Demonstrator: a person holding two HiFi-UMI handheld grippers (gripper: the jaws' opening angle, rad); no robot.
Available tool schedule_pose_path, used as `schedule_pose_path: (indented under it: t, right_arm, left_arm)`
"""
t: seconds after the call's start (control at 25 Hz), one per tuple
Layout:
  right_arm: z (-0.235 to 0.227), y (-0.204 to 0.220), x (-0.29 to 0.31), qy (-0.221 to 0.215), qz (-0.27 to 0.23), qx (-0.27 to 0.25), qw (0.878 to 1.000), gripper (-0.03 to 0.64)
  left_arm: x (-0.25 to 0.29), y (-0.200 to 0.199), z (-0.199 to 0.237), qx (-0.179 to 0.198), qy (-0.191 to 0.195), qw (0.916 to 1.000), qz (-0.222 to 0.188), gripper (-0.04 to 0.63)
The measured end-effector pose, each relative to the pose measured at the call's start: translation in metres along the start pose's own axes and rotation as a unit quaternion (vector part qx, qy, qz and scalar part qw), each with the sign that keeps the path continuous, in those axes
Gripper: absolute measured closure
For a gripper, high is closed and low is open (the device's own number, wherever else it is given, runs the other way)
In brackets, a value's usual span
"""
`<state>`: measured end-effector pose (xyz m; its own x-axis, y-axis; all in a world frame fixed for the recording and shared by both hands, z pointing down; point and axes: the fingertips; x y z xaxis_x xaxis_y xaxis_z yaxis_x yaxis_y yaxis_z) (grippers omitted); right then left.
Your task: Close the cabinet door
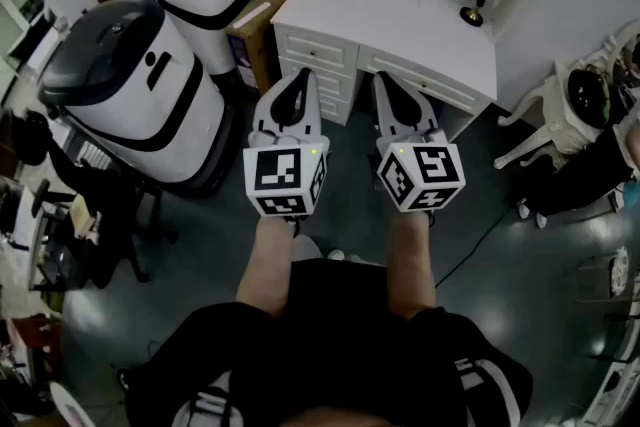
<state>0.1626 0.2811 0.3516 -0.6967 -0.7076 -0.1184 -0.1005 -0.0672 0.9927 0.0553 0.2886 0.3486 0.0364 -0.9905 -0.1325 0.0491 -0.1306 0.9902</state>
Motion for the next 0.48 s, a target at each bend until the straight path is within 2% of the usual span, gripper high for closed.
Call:
schedule_pose_path:
  t: [0.48]
  right_arm:
    - [0.002,0.008,0.023,0.012,-0.001,0.006,1.000,0.600]
  left_arm:
    - [0.007,0.005,0.026,-0.013,-0.003,0.9999,0.000,0.583]
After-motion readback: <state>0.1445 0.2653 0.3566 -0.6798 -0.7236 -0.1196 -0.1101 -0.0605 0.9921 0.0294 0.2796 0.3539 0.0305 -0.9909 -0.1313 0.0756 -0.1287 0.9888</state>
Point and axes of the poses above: the fingertips, and each gripper's own axes: x forward along the fingers, z to its left, y out of its underside, and after that the axes turned 14 degrees about -y, right-handed
